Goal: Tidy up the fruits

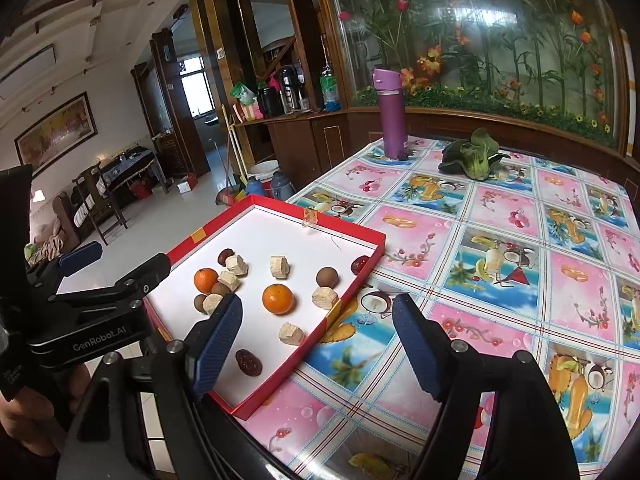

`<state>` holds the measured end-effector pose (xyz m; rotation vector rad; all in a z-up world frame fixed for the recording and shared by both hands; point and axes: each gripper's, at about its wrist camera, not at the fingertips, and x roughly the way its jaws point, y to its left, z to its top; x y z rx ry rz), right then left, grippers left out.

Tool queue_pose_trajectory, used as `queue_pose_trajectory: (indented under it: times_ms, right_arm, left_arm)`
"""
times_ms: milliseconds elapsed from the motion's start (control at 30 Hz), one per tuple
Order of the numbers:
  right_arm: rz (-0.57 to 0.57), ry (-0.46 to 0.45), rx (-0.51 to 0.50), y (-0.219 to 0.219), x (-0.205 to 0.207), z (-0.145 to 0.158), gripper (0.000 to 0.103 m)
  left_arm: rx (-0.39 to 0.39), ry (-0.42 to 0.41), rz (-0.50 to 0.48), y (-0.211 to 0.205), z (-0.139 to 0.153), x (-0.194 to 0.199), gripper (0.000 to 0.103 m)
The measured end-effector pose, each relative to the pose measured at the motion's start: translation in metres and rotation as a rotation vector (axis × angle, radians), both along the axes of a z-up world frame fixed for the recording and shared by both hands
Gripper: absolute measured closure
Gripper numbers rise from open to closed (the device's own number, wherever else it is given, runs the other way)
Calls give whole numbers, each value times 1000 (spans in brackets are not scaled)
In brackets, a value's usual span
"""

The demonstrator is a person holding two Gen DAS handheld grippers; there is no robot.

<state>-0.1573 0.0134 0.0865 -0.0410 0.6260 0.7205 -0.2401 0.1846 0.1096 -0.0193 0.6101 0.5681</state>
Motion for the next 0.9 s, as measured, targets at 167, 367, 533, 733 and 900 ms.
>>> queue_pose_trajectory:
  times_ms: [167,367,533,733,900]
  right_arm:
    - [2,4,5,-2,-4,1,25]
    - [9,-16,3,-2,-11,5,25]
    - [15,-22,3,-1,-15,7,25]
    - [20,-29,-2,2,-17,8,25]
    - [24,-24,-3,5,-18,7,25]
  left_arm:
    - [-1,-8,2,-3,4,-4,0]
    - [-7,-19,10,-4,8,-10,0]
    - [-6,-18,9,-3,8,-10,0]
    - [-7,-18,14,-3,9,-13,0]
    - [-8,-18,14,-2,10,-13,0]
